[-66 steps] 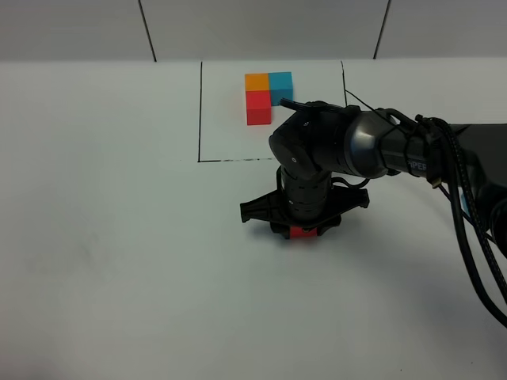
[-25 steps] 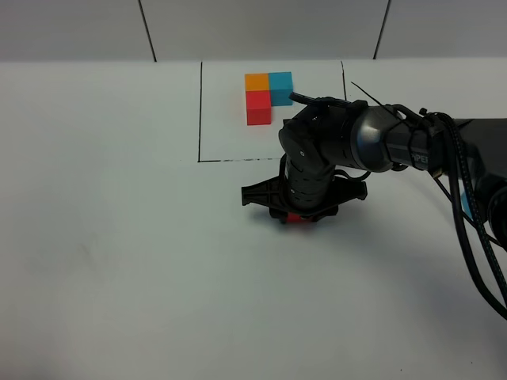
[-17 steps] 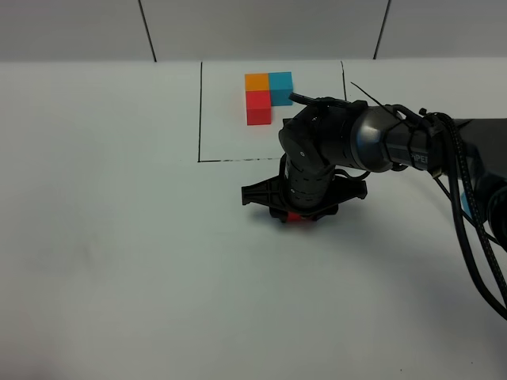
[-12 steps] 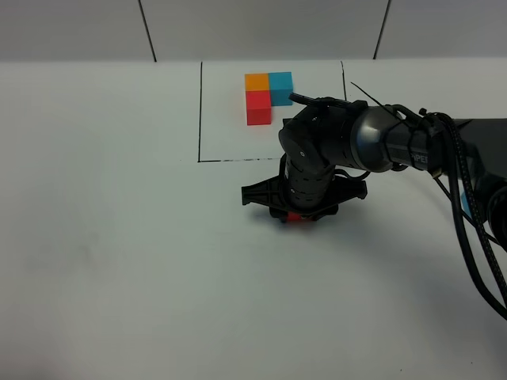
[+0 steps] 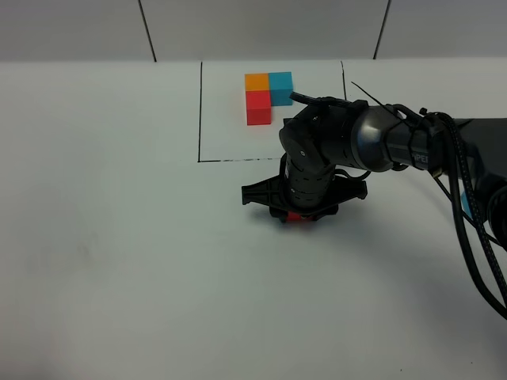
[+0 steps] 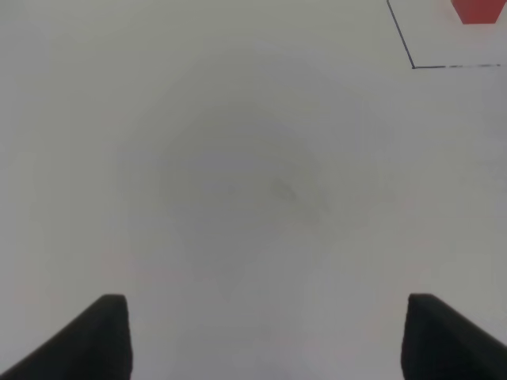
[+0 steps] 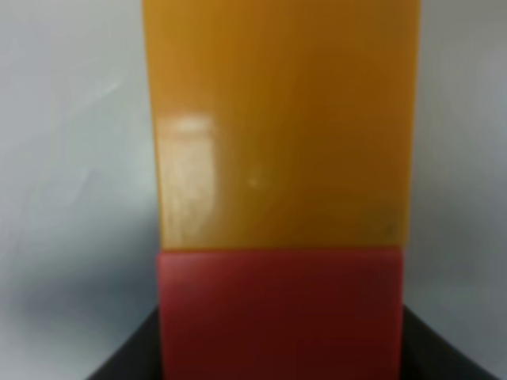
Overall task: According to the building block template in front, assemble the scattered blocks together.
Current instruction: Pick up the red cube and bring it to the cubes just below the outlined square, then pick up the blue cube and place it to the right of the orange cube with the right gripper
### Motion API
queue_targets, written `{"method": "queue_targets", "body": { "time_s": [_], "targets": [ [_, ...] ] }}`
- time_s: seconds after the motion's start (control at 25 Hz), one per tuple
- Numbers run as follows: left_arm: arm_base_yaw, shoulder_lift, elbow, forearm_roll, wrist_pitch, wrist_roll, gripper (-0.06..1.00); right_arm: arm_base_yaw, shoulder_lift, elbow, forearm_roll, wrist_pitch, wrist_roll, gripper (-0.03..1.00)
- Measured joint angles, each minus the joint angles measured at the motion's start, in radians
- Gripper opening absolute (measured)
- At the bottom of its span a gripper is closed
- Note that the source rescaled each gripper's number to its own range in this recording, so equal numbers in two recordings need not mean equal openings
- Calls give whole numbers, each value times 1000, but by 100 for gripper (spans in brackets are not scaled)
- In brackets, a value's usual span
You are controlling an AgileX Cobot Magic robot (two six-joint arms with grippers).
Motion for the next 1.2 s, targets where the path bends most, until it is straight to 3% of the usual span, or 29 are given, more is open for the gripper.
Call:
{"method": "queue_targets", "body": {
  "time_s": [0.2, 0.28, 0.36, 0.6, 0.72, 0.92, 1.2],
  "targets": [
    [0, 0, 0, 0, 0, 0, 56, 0, 0, 0, 3, 2, -18, 3],
    [0, 0, 0, 0, 0, 0, 56, 0, -2, 0, 10, 2, -31, 10],
    [0, 0, 0, 0, 0, 0, 56, 0, -5, 0, 23, 2, -46, 22],
    [0, 0, 0, 0, 0, 0, 56, -3, -50, 1, 50, 42, -110, 74],
    [0, 0, 0, 0, 0, 0, 56, -25, -106, 13, 78, 60, -172, 95],
    [0, 0, 0, 0, 0, 0, 56, -129, -233, 136, 84, 78, -241, 100],
    [0, 0, 0, 0, 0, 0, 56, -371, -417, 346, 81, 109, -382, 100]
  ]
}}
